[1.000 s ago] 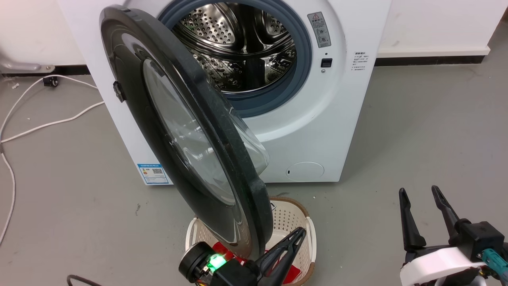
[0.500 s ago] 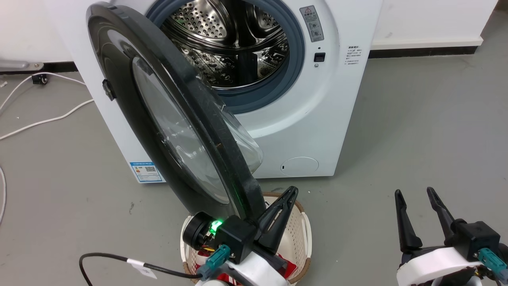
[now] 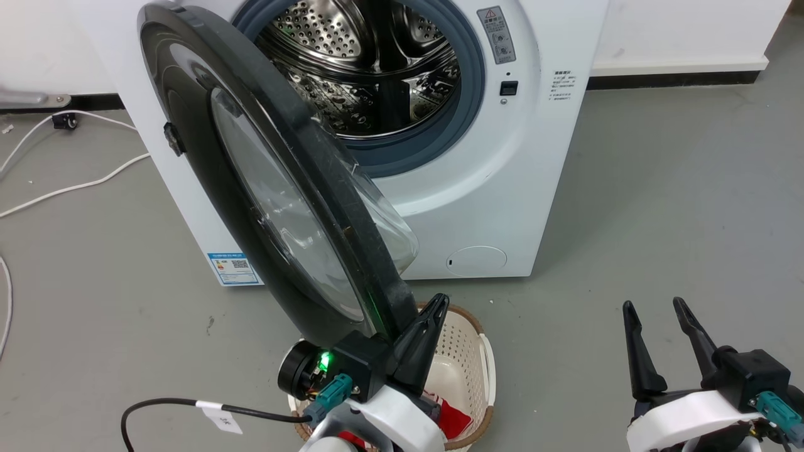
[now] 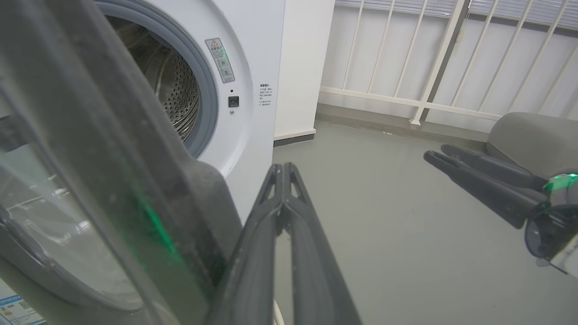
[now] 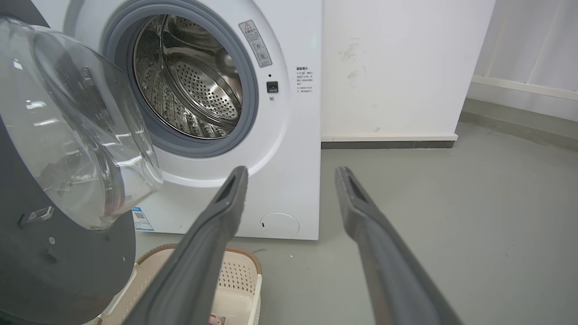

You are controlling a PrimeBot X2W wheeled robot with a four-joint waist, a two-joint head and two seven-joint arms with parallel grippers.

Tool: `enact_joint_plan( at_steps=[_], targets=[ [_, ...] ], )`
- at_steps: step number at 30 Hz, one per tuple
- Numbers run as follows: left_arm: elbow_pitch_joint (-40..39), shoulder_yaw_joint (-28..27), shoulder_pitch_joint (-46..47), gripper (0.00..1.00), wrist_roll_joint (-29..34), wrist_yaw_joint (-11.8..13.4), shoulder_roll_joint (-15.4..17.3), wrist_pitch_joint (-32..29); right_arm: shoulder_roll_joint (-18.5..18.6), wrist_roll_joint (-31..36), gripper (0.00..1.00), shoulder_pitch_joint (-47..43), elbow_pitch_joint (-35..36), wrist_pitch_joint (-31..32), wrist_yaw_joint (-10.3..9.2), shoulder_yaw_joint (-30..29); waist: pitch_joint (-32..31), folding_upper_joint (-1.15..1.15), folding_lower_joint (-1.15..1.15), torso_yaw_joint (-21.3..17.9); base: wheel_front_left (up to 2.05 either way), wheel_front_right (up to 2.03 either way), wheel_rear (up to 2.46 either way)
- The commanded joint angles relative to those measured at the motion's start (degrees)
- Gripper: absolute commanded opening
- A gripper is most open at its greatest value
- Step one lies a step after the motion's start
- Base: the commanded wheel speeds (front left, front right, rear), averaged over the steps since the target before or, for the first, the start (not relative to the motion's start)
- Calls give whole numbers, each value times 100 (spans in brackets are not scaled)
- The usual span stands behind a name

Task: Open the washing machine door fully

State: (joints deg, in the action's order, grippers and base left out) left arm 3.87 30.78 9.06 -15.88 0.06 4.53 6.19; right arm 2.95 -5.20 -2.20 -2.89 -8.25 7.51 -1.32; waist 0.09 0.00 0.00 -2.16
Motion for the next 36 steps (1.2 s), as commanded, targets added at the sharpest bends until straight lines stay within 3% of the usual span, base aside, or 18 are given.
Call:
enact_joint_plan(
  at_steps=[1,9,22,23,36],
  targets=[
    [44,-78,-34,0,-7,61,44,-21,-15,-42,100,59,17,-2,-4,-1,12,0,0,18,0,0,0],
    [28,-171,-130,0,-6,234,191,-120,-15,-43,100,70,15,40,-4,47,12,0,0,30,0,0,0],
    [-870,-298,-1042,0,146,835,562,-348,-15,-62,100,-22,-4,97,-4,115,-64,0,0,109,0,0,0],
    [-1178,-303,-1305,0,172,976,635,-418,-14,-32,100,-69,27,111,-4,111,-79,0,0,238,0,0,0],
    [-1692,-557,-1957,0,192,1435,880,-462,-15,-34,100,-212,168,179,-4,30,-88,0,0,938,0,0,0]
  ],
)
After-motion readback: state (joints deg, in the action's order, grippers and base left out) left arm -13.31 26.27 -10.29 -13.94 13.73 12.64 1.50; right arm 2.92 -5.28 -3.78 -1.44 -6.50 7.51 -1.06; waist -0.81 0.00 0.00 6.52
